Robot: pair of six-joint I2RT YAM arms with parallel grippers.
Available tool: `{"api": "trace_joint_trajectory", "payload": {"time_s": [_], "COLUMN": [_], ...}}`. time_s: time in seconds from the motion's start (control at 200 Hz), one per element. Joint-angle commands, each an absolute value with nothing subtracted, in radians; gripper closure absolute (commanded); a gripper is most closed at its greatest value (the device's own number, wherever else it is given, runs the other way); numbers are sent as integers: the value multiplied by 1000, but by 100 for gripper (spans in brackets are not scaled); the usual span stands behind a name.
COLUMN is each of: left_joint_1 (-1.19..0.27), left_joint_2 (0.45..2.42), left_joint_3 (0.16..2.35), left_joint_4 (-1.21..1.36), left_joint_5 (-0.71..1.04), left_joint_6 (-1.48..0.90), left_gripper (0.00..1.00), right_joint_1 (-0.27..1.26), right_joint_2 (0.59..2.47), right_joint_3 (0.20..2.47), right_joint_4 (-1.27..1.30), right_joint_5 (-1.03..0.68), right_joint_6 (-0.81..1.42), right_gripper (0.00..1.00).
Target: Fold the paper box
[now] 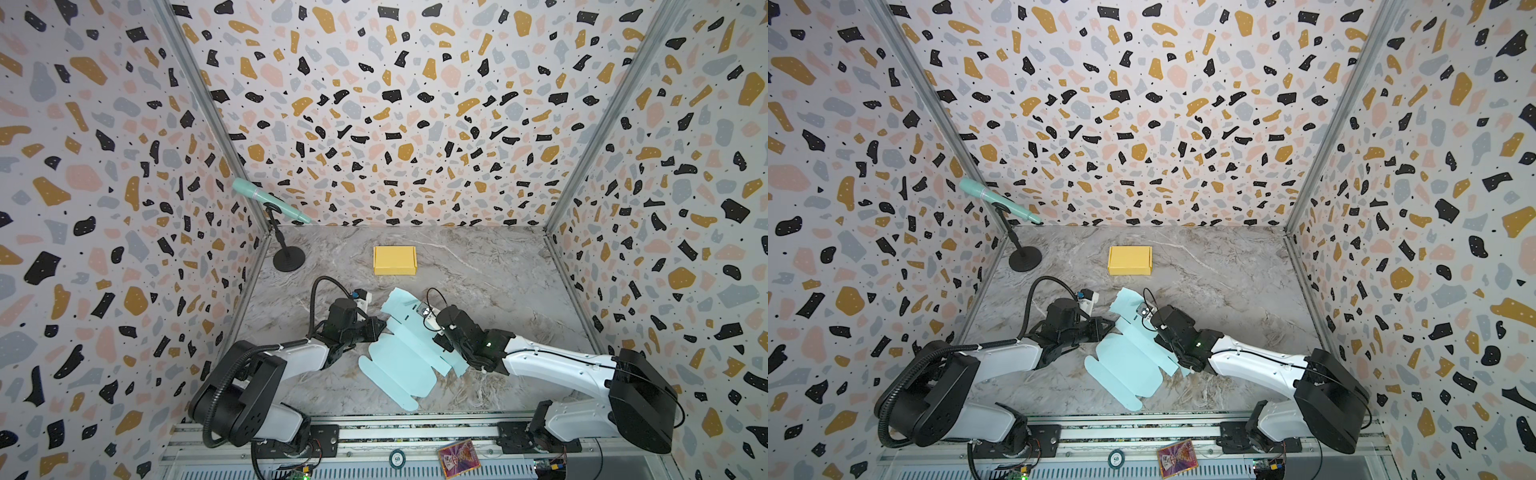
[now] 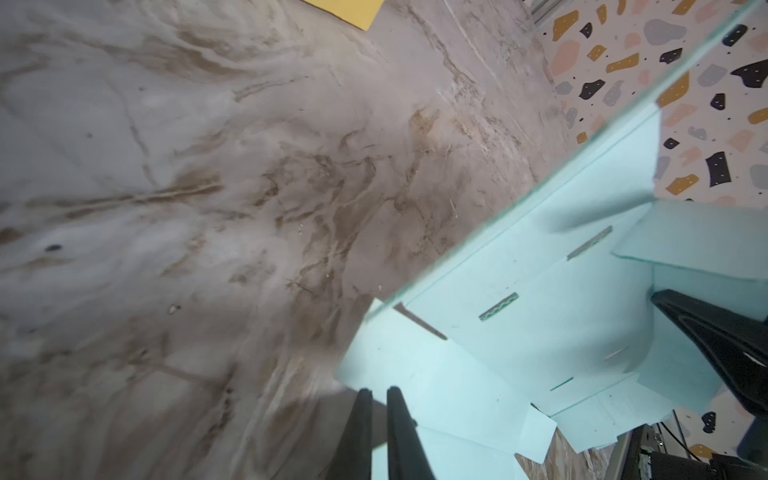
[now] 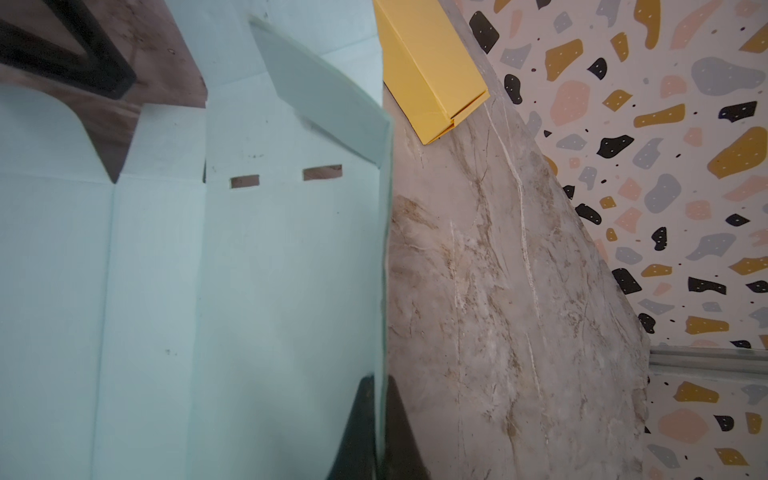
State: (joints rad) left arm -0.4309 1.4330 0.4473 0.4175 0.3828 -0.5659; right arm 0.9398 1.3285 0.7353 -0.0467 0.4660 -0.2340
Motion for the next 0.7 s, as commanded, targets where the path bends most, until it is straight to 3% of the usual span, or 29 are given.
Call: {"api": "trace_joint_trajectory", "payload": {"time_s": [0.0, 0.105, 0.2, 0.36, 0.696], "left_joint_1": [-411, -413, -420, -444, -491], "left_joint_2": [1444, 1483, 1525, 1606, 1604], "left_joint_3": [436, 440, 459, 505, 515], "left_joint_4": [450, 599, 630, 604, 676], "left_joint_5": [375, 495, 530, 546, 533], "left_joint_6": [-588, -645, -636, -583, -604], "left_gripper": [83, 47, 32, 32, 54], "right_joint_1": [929, 927, 927, 927, 927], "right_joint_2": [1303, 1309, 1309, 1304, 1310], "right_joint_3": [727, 729, 729, 723, 718], "right_joint_4": [-40, -38, -37, -34, -38], "right_joint_5": [480, 475, 471, 461, 451], "right_joint_6": [-237, -241, -241, -233, -221], "right_gripper": [100, 100, 100, 100, 100]}}
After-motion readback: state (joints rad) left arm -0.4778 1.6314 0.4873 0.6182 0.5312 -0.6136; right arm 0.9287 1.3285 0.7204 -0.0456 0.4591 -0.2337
